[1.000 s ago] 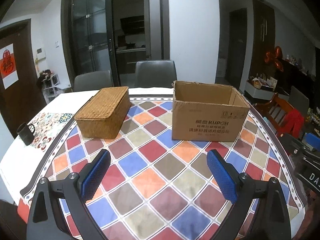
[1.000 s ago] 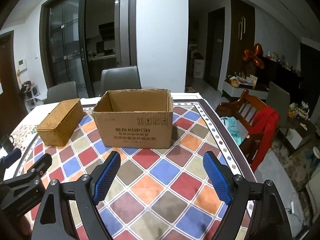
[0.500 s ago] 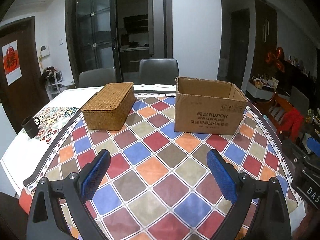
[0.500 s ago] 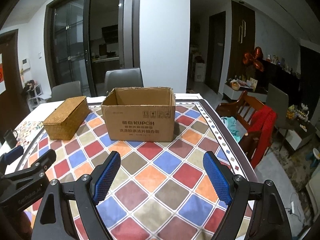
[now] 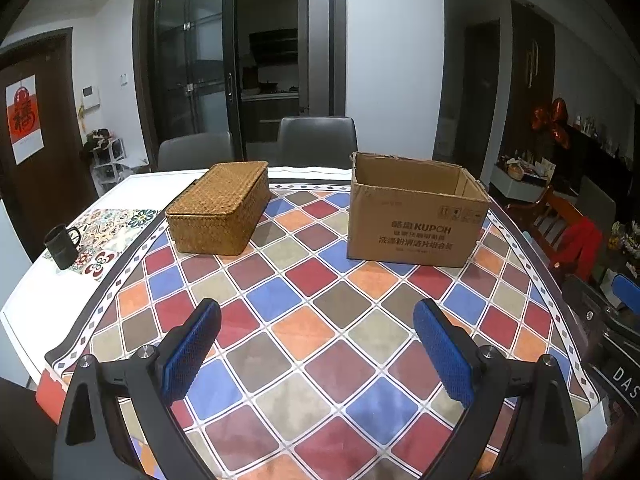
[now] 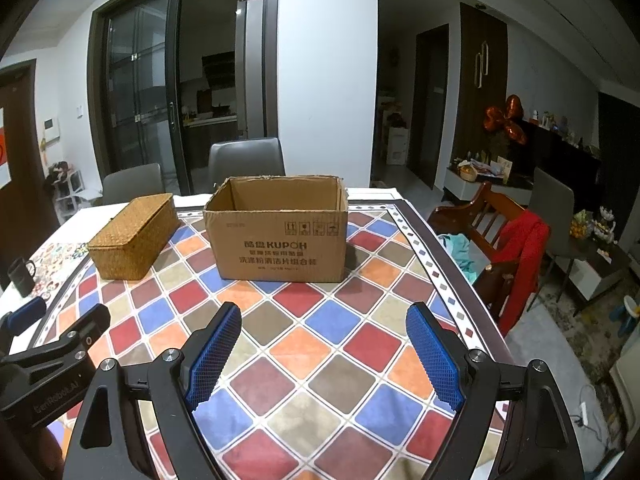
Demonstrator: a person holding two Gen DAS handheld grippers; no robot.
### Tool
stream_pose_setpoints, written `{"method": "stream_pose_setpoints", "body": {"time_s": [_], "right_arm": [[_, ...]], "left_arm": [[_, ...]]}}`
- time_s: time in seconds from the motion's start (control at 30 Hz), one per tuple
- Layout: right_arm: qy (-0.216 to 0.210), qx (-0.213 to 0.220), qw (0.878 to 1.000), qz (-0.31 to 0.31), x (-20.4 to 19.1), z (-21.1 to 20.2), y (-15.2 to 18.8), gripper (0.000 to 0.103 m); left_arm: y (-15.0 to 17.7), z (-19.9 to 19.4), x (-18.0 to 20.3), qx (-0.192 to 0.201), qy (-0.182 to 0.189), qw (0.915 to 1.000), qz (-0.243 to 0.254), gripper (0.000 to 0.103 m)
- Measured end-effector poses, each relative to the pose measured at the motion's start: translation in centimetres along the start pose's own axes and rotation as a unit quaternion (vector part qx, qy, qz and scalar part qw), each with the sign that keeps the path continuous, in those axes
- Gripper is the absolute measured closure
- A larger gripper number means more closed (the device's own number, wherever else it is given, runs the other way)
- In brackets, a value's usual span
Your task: Organize snacks
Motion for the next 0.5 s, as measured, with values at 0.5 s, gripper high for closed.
{"method": "stream_pose_setpoints", "body": {"time_s": [0.5], "right_arm": [[0.002, 0.005, 1.0, 0.008, 0.16, -0.37, -0.36, 0.018]], "left_arm": [[-0.47, -0.21, 0.03, 0.004, -0.003, 1.0, 0.001, 0.005]]}}
Point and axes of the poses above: each gripper's, at about its wrist camera, not at the fingertips, and z roughly the way its jaws point, x to its right, y to its underside, the point moved 6 cm from there along z, roughly the way its jaws point, and after that the axes turned 9 degrees about z, right-handed, at the moved point
